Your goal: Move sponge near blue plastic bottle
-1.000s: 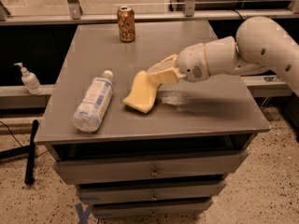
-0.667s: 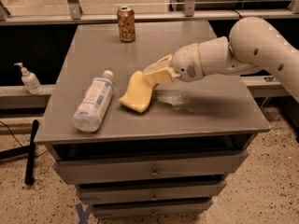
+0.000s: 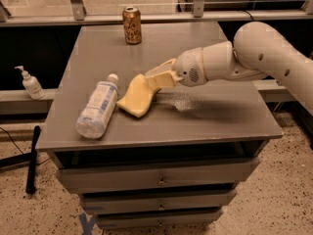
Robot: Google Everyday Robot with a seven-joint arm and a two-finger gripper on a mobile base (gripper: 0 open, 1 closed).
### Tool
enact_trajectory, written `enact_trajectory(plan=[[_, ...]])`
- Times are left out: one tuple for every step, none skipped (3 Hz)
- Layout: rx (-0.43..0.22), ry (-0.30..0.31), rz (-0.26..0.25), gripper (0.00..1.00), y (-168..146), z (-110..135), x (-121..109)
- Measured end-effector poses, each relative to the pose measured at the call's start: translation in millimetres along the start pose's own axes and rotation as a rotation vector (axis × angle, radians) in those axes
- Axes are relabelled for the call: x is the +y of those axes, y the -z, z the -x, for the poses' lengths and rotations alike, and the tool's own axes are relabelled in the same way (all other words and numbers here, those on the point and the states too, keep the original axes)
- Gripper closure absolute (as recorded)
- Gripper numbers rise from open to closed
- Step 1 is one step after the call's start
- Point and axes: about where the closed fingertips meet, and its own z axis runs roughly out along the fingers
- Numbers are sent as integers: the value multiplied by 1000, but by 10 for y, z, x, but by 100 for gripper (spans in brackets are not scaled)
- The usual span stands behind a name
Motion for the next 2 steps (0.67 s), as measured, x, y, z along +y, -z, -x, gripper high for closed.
enact_trajectory(plan=[[-16, -28, -6, 12, -63, 32, -5], [-32, -46, -15, 0, -83, 66, -19]])
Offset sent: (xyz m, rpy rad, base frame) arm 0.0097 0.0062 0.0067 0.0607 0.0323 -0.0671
